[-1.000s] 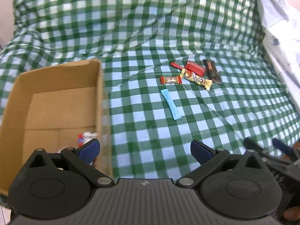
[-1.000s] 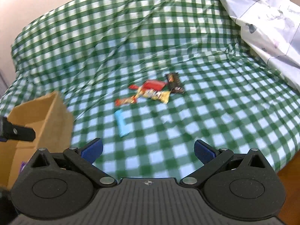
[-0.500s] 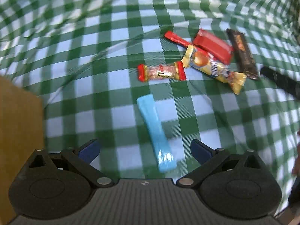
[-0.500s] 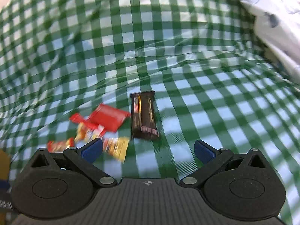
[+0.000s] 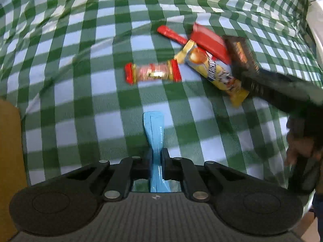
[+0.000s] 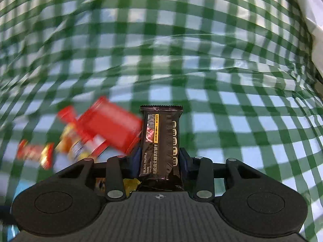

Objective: Organize snacks
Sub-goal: 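Grasp the blue stick with left tool while right tool grasps dark chocolate bar, then carry the blue stick and dark chocolate bar over the box and lower them, then open both tools to drop the blue stick and dark bar into the box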

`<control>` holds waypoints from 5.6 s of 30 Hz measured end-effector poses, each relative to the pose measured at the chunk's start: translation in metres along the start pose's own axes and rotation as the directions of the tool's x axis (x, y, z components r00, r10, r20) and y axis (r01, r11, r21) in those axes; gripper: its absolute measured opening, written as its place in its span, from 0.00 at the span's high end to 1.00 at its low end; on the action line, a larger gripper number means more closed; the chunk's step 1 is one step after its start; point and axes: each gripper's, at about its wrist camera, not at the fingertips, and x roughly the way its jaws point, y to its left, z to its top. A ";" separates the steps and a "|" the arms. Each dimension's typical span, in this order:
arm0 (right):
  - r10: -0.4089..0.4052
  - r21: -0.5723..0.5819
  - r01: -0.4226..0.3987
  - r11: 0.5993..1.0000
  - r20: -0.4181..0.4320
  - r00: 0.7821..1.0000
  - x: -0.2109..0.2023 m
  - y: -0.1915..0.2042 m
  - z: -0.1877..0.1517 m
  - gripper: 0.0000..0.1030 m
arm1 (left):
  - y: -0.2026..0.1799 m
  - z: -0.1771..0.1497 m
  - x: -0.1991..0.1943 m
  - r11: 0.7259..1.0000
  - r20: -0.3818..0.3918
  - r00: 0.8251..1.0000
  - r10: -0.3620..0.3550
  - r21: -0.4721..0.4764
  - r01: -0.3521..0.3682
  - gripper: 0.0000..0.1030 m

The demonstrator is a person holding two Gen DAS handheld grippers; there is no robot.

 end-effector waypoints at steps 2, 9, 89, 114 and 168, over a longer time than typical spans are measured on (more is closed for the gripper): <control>0.047 -0.022 -0.047 0.999 -0.031 0.998 -0.016 0.012 -0.012 0.60 | 0.002 -0.014 -0.009 1.000 0.003 1.000 -0.020 -0.003 0.020 0.92; 0.233 -0.130 -0.252 0.959 -0.148 0.961 -0.090 0.075 -0.072 0.60 | 0.017 -0.074 -0.074 0.997 0.043 0.997 -0.066 0.050 0.063 0.92; 0.383 -0.197 -0.384 0.902 -0.045 0.923 -0.441 0.327 -0.145 0.60 | 0.250 -0.341 -0.344 0.957 0.427 0.902 0.067 -0.283 0.063 0.92; 0.361 -0.195 -0.378 0.905 -0.116 0.925 -0.336 0.364 -0.086 0.60 | 0.304 -0.233 -0.268 0.936 0.295 0.948 0.117 -0.353 -0.006 0.92; 0.357 -0.052 -0.356 0.933 0.015 0.934 -0.447 0.315 -0.144 0.08 | 0.215 -0.345 -0.351 0.945 0.357 0.894 0.270 -0.277 -0.175 0.00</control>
